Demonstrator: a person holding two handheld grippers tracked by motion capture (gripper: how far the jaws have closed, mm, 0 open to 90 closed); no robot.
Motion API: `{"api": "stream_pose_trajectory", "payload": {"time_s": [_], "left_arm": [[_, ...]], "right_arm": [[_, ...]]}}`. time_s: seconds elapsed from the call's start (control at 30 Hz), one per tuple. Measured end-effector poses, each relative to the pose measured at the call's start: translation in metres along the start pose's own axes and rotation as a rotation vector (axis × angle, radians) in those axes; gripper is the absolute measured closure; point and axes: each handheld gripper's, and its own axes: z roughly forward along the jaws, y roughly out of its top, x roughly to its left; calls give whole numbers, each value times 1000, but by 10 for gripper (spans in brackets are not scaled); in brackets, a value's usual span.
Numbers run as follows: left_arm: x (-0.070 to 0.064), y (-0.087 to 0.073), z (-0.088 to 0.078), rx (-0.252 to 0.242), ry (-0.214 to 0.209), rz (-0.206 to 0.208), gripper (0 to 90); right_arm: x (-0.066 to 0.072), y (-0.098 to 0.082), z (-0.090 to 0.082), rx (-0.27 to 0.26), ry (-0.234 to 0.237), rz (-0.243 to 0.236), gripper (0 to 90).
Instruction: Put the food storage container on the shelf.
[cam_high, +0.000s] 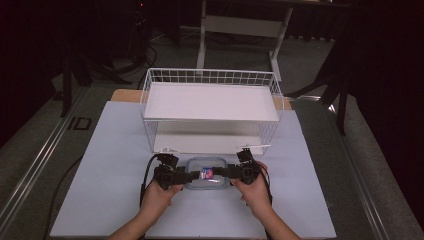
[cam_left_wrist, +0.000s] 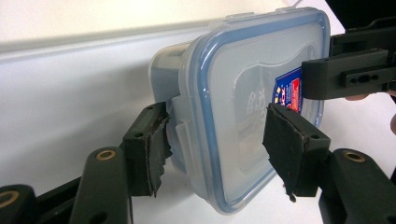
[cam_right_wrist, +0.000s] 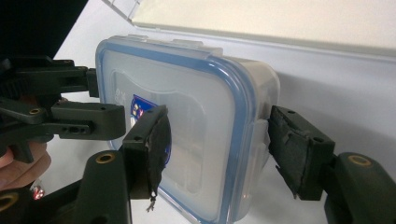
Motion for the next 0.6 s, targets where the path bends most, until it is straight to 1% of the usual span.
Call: {"api": "stream_pose_trajectory", "payload": {"time_s": [0.03,0.07,0.13,0.17,0.2,0.23,0.27,0.37,0.47,0.53,0.6], "left_arm": [[0,2,0,1,1,8,421],[0,5,-1,-3,0,8,422],[1,10,-2,-4,-2,10,422],[1,13,-2,-12,-5,9,424],[1,16,-3,-16,-5,7,426],[2,19,-3,-19,-4,16,426],[2,19,-3,-19,-4,16,428],[5,30,-5,-53,-10,27,433],[9,38,-3,-53,-10,35,433],[10,40,-2,-50,-8,36,433],[13,44,1,-43,-9,28,433]], "right_arm": [[0,1,-1,-7,1,0,390],[1,3,-2,-10,-3,-11,389],[2,7,-3,-20,-6,-16,390],[2,9,-4,-26,-10,-20,390],[2,11,-5,-33,-8,-19,390],[2,14,-5,-37,-7,-17,390],[2,16,-6,-43,-6,-17,389],[1,24,-7,-66,-5,-23,389],[-1,31,-6,-79,-5,-18,389],[-1,33,-6,-80,-8,-12,389],[-3,39,-3,-87,-18,-17,387]]}}
